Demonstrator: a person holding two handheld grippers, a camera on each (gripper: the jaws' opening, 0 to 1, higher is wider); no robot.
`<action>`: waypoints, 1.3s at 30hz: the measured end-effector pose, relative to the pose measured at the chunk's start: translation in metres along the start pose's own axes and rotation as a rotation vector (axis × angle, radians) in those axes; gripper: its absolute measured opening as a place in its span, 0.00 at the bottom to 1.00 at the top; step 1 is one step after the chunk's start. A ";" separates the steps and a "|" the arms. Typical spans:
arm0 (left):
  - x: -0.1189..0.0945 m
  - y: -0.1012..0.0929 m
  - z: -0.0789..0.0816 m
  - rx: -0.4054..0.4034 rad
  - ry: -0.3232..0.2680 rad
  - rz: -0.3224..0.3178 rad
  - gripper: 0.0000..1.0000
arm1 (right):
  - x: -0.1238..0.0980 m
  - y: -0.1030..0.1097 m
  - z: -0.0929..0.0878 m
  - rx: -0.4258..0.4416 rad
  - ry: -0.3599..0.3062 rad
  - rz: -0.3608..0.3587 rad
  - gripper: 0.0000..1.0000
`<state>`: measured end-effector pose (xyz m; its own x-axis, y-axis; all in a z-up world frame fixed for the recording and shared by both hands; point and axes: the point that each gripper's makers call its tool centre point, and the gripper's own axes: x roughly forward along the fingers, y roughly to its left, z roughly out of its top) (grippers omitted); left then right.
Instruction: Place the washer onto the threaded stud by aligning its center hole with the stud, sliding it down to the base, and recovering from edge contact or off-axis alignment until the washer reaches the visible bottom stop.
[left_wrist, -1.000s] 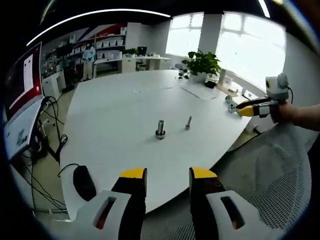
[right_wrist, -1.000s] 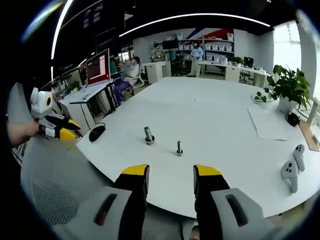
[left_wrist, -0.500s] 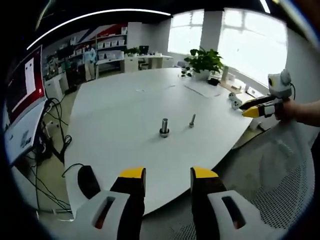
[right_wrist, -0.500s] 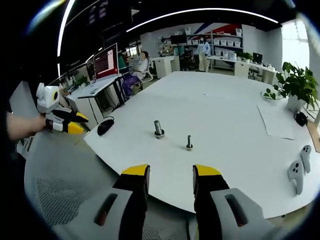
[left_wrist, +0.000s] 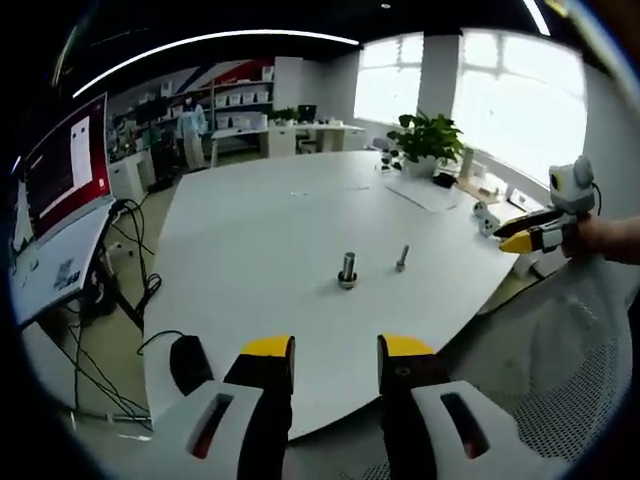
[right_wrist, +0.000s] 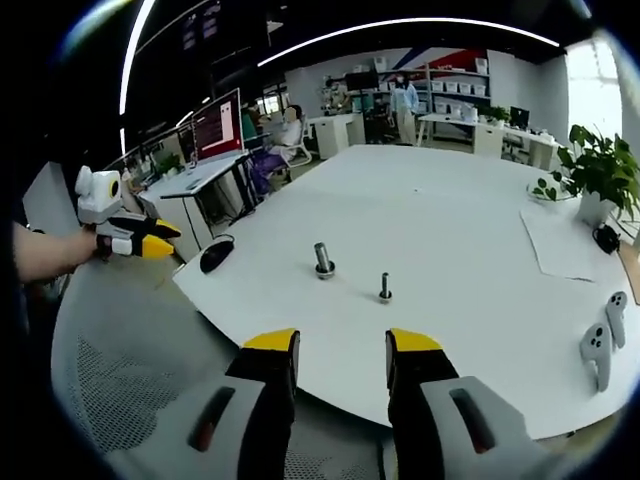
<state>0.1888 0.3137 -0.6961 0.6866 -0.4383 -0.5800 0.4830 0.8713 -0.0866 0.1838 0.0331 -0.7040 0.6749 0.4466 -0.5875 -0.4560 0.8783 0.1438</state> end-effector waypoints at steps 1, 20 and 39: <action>0.000 -0.001 -0.001 0.001 0.005 -0.003 0.31 | 0.000 0.001 0.000 -0.004 0.000 0.000 0.37; -0.001 0.002 -0.001 0.013 0.000 0.007 0.30 | 0.001 0.002 0.003 0.017 -0.015 0.015 0.39; -0.001 0.003 0.001 0.032 -0.009 0.018 0.29 | 0.001 0.002 0.002 0.010 -0.009 0.011 0.38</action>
<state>0.1898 0.3163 -0.6946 0.7002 -0.4252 -0.5735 0.4880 0.8714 -0.0501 0.1849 0.0356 -0.7028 0.6754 0.4577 -0.5783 -0.4574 0.8751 0.1584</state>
